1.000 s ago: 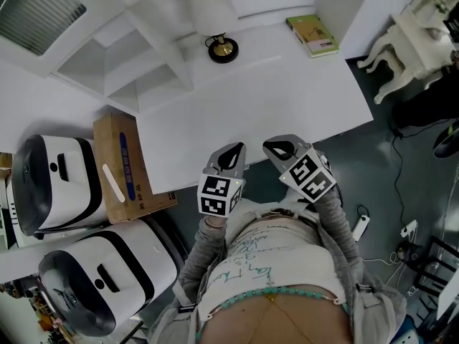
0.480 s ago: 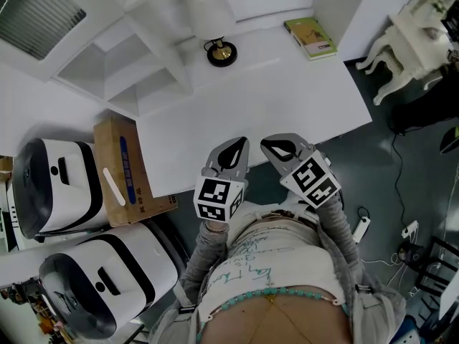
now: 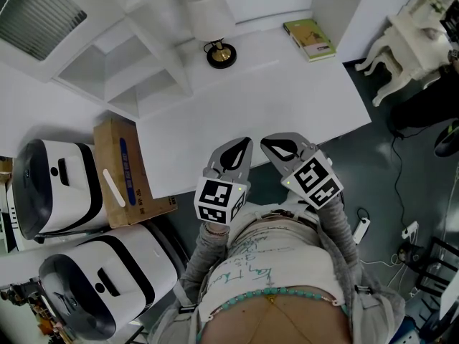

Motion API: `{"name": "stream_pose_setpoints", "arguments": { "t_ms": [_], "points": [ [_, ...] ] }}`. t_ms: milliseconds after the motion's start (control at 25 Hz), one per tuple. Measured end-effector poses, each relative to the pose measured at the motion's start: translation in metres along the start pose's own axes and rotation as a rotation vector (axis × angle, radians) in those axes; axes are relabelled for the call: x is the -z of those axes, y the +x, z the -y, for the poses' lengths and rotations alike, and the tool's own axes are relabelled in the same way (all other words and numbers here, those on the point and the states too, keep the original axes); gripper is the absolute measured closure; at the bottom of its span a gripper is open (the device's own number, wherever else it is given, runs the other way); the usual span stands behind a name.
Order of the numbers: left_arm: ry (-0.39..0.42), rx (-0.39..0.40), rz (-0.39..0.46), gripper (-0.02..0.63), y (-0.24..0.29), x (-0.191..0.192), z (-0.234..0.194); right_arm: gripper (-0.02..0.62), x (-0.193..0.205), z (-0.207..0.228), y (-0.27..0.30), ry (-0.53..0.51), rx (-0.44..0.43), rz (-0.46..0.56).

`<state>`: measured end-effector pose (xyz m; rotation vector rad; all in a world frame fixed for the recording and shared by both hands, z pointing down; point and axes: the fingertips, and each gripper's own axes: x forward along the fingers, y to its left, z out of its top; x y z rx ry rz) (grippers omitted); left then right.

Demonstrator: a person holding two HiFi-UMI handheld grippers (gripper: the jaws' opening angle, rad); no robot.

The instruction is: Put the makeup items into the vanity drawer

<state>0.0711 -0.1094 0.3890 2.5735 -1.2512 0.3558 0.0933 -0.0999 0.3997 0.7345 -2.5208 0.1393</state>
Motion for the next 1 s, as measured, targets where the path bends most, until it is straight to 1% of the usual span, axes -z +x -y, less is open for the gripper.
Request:
{"name": "stream_pose_setpoints", "arguments": {
  "t_ms": [480,640,1000],
  "points": [
    [0.004,0.007,-0.01,0.606,0.0001,0.0,0.0025,0.569,-0.0018,0.0022,-0.0025,-0.005,0.007,-0.002],
    [-0.006,0.014,-0.018,0.606,0.0013,0.0022,0.0023,0.568,0.0,0.0021,-0.0005,-0.01,0.002,-0.011],
    [0.001,0.016,-0.029,0.606,0.002,0.0058,0.0001,0.569,0.0006,0.0,0.0028,-0.019,-0.005,-0.021]
  ]
}}
